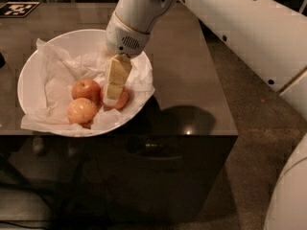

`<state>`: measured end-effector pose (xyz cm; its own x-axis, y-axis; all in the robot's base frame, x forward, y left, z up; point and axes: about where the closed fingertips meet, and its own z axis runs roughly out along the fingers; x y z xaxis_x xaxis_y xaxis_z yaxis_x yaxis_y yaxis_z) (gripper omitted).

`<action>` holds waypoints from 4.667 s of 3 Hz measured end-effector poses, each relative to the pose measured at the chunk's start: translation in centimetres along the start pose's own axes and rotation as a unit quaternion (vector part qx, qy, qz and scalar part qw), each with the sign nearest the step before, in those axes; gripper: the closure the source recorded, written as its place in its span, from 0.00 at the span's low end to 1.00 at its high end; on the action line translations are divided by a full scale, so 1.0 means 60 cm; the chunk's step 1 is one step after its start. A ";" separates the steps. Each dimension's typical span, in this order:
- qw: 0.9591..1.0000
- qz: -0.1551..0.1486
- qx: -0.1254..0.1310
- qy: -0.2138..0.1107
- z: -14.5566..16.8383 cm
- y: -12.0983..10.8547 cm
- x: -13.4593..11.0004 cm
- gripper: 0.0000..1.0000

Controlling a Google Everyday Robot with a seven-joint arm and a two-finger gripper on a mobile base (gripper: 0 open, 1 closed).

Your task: Pick apple from white bowl

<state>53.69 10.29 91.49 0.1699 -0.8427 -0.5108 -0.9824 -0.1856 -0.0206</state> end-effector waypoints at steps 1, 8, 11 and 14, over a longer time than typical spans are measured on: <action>1.000 -0.001 0.000 0.000 0.001 0.000 0.000 0.14; 0.999 0.004 -0.033 -0.009 0.043 -0.008 0.040 0.09; 0.998 0.026 -0.049 -0.014 0.069 0.009 0.065 0.27; 0.998 0.026 -0.049 -0.014 0.069 0.009 0.065 0.96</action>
Offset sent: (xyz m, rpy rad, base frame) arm 0.0089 -0.0003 -0.0180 -0.0025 0.0204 0.0333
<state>53.47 9.01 85.93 0.1150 -0.8381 -0.5333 -0.9772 -0.1920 0.0909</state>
